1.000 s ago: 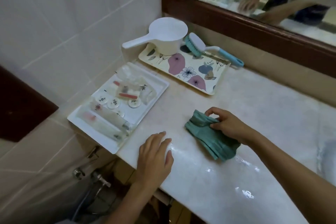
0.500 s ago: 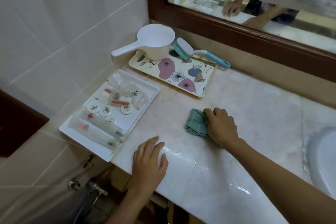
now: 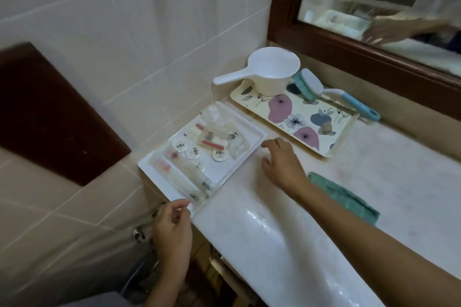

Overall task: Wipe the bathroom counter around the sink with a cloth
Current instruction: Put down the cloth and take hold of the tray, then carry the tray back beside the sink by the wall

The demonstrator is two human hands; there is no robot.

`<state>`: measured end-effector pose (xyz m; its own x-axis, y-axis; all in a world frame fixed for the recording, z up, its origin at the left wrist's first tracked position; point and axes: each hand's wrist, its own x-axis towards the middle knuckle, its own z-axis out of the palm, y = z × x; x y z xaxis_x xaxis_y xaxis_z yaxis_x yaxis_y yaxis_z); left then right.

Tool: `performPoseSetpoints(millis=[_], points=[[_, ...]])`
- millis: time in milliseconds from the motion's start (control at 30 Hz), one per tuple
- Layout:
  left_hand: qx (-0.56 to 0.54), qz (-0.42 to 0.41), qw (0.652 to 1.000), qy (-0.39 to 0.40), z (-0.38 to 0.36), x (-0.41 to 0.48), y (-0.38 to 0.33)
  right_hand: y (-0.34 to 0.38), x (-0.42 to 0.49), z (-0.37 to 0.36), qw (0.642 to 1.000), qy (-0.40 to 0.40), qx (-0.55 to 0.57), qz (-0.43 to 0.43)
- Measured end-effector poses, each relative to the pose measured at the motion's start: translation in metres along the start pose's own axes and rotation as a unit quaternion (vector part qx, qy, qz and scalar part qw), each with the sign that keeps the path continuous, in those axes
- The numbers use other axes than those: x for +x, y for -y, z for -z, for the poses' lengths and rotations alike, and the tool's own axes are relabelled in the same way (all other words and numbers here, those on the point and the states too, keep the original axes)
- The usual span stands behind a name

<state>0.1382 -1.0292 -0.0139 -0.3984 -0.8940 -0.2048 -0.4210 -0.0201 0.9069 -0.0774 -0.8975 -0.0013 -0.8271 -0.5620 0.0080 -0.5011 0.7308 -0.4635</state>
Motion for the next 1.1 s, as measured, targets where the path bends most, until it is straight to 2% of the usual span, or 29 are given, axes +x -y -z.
performPoseSetpoints(millis=[133,267,433,567,733,833,967,1100], points=[[-0.025,0.067,0.995,-0.066,0.013,0.041,-0.003,0.02,0.061,-0.011,1.0,0.013,0.005,-0.011],[-0.053,0.118,0.99,-0.059,0.01,0.068,-0.006,0.025,0.104,-0.026,0.997,0.011,-0.056,-0.044],[-0.053,0.142,0.987,-0.051,0.002,0.081,-0.002,0.018,0.12,-0.043,0.991,0.007,-0.124,-0.056],[-0.033,0.125,0.99,-0.064,0.003,0.082,-0.003,0.012,0.116,-0.047,0.994,-0.004,-0.079,-0.082],[-0.02,0.11,0.992,-0.053,0.008,0.081,-0.006,0.006,0.076,-0.039,0.987,-0.028,0.011,-0.156],[-0.017,0.099,0.995,-0.017,0.011,0.077,-0.013,-0.003,0.033,-0.025,0.973,-0.065,0.033,-0.22],[-0.005,0.044,0.998,0.045,0.01,0.053,-0.031,-0.021,-0.045,0.0,0.942,-0.132,0.058,-0.303],[0.013,-0.01,0.992,0.128,-0.008,0.01,-0.05,-0.042,-0.141,0.029,0.895,-0.206,0.084,-0.388]])
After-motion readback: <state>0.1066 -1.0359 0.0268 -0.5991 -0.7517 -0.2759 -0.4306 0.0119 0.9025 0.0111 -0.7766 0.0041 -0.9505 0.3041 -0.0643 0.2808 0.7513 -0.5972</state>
